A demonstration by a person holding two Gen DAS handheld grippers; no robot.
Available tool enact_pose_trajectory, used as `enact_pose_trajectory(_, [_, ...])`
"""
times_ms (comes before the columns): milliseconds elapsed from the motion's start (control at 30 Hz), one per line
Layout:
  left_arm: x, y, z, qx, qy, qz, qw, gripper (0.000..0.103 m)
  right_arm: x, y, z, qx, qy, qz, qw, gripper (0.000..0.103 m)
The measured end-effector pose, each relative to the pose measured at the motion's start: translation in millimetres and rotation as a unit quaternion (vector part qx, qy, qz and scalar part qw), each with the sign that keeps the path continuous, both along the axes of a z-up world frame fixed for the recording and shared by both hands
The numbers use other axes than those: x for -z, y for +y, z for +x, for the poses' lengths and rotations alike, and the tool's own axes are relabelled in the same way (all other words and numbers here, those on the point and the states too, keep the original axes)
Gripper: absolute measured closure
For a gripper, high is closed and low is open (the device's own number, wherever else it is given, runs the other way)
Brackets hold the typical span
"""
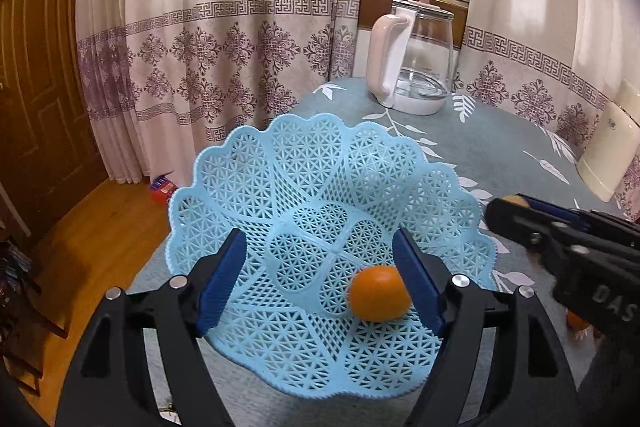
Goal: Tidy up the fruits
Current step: 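Open left tool to drop the orange while right tool drops its fruit into the basket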
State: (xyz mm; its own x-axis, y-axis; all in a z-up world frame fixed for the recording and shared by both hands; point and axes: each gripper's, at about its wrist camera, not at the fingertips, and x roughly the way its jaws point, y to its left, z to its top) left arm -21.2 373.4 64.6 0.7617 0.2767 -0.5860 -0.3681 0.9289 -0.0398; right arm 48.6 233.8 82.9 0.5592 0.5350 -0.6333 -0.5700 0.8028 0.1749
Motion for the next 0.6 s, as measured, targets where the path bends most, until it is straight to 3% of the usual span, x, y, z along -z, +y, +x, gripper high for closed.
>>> enact_pose_trajectory(167, [1.2,3.8,-1.4,-0.005,0.003,0.001,1.0000,0.026,5.6,8.1,7.4,0.002,0.007,0.001,1.000,0.074])
enact_pose_trajectory(300, [0.5,5.8,-1.6,-0.007,0.003,0.000,1.0000,0.025,7.3,5.9,9.5,0.011,0.008,0.006,1.000,0.059])
enact_pose_trajectory(600, [-0.2,6.0,-1.9,-0.007,0.002,0.001,1.0000,0.023,5.1,-0.2,5.6,0.019,0.005,0.010,1.000,0.059])
